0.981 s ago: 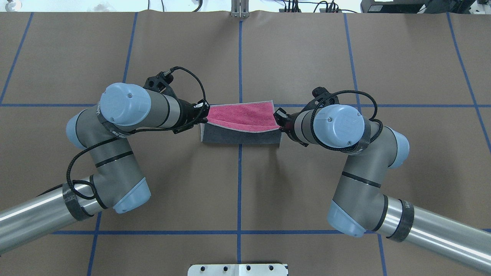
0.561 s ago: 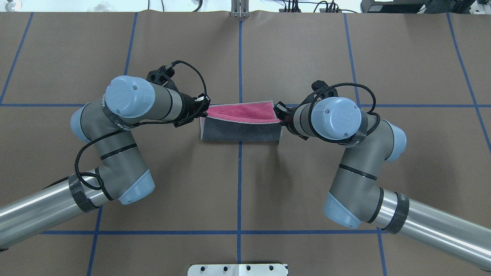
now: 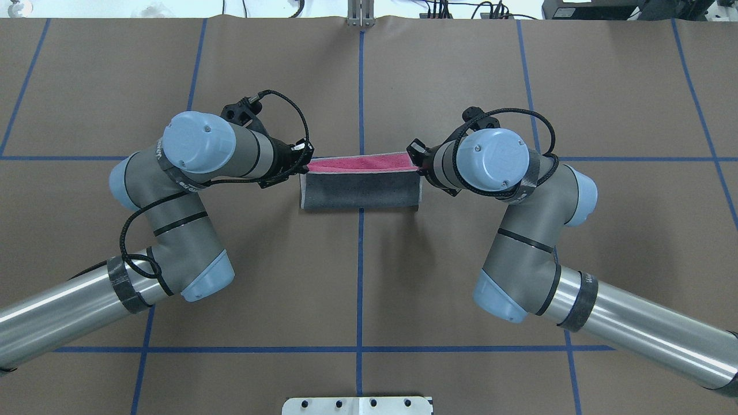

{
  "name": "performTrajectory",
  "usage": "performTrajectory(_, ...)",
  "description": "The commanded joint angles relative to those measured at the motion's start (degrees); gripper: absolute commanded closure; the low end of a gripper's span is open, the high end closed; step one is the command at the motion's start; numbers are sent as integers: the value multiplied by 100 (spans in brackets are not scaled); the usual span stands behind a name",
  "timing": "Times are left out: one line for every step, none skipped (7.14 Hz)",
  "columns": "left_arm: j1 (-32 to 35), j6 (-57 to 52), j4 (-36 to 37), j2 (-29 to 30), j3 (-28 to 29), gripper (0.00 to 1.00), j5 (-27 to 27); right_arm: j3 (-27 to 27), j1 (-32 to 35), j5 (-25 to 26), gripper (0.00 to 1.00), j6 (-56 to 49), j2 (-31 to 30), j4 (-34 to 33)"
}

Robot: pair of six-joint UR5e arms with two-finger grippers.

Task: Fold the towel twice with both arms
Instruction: 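Lift the near edge with both grippers and fold it over the far edge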

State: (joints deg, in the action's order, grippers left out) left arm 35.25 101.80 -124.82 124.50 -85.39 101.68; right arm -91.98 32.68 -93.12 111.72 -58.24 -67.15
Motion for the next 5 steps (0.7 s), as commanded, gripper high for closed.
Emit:
performTrajectory(35, -11, -7, 22, 49, 100, 1, 75, 36, 5, 100, -18, 76, 0)
performTrajectory(26, -11, -7, 39, 93, 100, 1, 84, 36, -4, 100, -27, 94, 0)
performTrajectory(34, -11, -16, 57, 137, 100, 1, 145, 36, -4, 100, -27, 137, 0)
performTrajectory(43, -11, -16, 92, 207, 100, 1, 198, 54, -4, 100, -27, 173, 0)
performTrajectory(61, -72, -16, 118, 251, 100, 1, 294, 63, -4, 100, -27, 251, 0)
